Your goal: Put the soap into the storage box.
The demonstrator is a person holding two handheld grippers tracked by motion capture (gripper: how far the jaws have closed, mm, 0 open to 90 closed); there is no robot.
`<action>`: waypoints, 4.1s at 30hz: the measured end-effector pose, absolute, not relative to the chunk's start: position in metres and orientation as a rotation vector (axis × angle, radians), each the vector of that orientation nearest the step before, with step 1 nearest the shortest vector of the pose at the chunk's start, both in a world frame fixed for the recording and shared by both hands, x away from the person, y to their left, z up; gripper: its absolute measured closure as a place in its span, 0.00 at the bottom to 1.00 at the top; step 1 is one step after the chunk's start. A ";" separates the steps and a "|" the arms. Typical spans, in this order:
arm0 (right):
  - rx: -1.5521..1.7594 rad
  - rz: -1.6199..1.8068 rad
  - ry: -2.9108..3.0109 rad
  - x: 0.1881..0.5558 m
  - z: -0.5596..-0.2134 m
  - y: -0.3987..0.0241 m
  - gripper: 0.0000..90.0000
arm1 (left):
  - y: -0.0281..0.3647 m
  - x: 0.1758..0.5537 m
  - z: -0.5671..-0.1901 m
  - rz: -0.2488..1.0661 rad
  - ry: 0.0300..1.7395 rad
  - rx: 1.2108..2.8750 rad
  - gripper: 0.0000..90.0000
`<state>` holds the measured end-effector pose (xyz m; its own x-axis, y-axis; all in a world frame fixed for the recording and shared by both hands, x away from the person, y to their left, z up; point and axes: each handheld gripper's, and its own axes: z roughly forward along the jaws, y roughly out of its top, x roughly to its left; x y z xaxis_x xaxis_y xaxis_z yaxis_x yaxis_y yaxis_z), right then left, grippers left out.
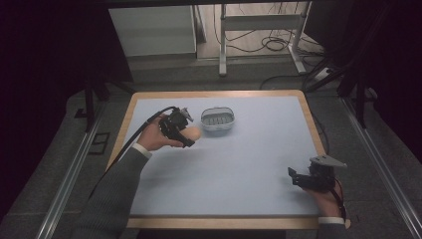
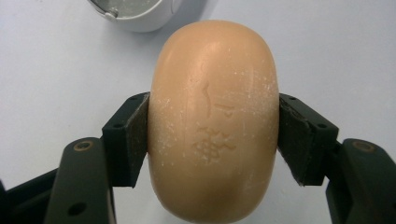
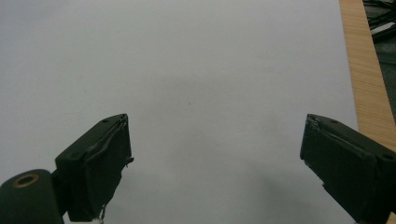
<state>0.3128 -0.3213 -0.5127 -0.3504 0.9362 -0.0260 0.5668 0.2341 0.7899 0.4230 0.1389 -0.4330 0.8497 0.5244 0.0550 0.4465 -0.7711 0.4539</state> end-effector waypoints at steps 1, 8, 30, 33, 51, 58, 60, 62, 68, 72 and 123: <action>1.374 0.961 2.006 0.313 -0.513 -0.322 0.09 | 0.139 0.424 -0.433 0.249 0.714 2.594 0.36; 1.373 0.958 2.009 0.313 -0.513 -0.321 0.09 | 0.136 0.429 -0.436 0.233 0.726 2.599 0.36; 1.379 0.941 2.002 0.315 -0.515 -0.324 0.10 | 0.126 0.458 -0.437 0.217 0.749 2.583 0.36; 1.378 0.942 1.992 0.314 -0.514 -0.325 0.10 | 0.123 0.463 -0.438 0.216 0.748 2.583 0.36; 1.358 0.938 1.992 0.315 -0.515 -0.322 0.10 | 0.112 0.482 -0.441 0.204 0.767 2.581 0.36; 1.353 0.935 1.981 0.315 -0.514 -0.323 0.10 | 0.106 0.488 -0.442 0.211 0.772 2.573 0.36; 1.353 0.935 1.980 0.315 -0.514 -0.323 0.10 | 0.105 0.489 -0.442 0.214 0.771 2.574 0.36; 1.354 0.936 1.980 0.315 -0.515 -0.323 0.10 | 0.103 0.491 -0.443 0.210 0.771 2.575 0.36; 1.351 0.936 1.983 0.315 -0.515 -0.322 0.10 | 0.097 0.495 -0.441 0.212 0.759 2.579 0.36; 1.354 0.936 1.982 0.315 -0.515 -0.323 0.10 | 0.092 0.499 -0.441 0.215 0.743 2.579 0.36; 1.375 0.944 1.971 0.316 -0.514 -0.331 0.10 | 0.043 0.542 -0.457 0.199 0.711 2.614 0.36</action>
<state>0.3161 -0.3311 -0.5139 -0.3234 0.9451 -0.0458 0.5567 0.2292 0.7985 0.5416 0.0430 -0.4568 0.8589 0.5114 0.0272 0.4509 -0.7802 0.4335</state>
